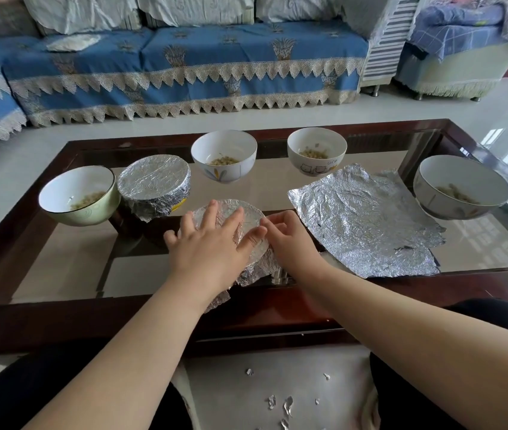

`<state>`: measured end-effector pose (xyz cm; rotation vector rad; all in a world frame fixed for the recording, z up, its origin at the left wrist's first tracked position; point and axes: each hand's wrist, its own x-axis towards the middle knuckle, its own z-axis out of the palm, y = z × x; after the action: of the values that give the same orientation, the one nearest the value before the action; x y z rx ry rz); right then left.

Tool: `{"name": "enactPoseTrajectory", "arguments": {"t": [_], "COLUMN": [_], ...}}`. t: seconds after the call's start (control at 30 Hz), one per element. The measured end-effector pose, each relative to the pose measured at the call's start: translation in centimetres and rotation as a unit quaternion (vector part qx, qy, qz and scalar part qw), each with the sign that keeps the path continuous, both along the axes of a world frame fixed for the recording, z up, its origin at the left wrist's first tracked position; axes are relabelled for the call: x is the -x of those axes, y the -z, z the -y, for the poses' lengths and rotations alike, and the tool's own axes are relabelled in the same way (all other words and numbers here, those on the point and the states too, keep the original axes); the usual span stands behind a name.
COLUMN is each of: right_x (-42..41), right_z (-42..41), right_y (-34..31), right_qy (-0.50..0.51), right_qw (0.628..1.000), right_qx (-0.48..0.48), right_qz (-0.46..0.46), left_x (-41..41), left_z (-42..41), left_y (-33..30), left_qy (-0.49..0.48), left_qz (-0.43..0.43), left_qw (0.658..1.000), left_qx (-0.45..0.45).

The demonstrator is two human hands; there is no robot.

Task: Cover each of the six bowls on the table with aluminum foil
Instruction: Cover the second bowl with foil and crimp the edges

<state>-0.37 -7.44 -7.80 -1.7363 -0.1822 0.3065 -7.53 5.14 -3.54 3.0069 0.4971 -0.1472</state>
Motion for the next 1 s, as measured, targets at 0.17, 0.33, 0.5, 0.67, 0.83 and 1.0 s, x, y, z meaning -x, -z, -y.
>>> {"name": "enactPoseTrajectory", "arguments": {"t": [0.17,0.33,0.5,0.67,0.83,1.0], "right_x": [-0.3,-0.2,-0.4,-0.6,-1.0,-1.5], "right_z": [0.1,0.4,1.2,1.8,2.1,2.4], "right_y": [-0.1,-0.2,-0.6,-0.3,-0.5,-0.4], "right_qy": [-0.019,-0.041,-0.095,-0.136,-0.187,-0.203], "right_qw": [0.999,0.999,0.991,0.963,0.920,0.901], "right_qx": [0.024,0.005,-0.041,-0.153,-0.233,-0.257], "right_qz": [0.012,-0.010,-0.089,-0.177,-0.255,-0.286], "left_x": [-0.6,-0.9,-0.9,-0.9,-0.9,-0.9], "left_z": [-1.8,-2.2,-2.5,-2.5,-2.5,-2.5], "left_y": [0.5,1.0,1.5,1.6,1.4,1.4], "left_qy": [0.097,0.116,0.111,0.106,0.104,0.105], "left_qz": [0.045,0.014,0.029,0.032,0.032,0.029], "left_qw": [0.993,0.993,0.993,0.994,0.994,0.994], "left_qx": [-0.044,0.018,0.019,0.016,0.018,0.020]}}
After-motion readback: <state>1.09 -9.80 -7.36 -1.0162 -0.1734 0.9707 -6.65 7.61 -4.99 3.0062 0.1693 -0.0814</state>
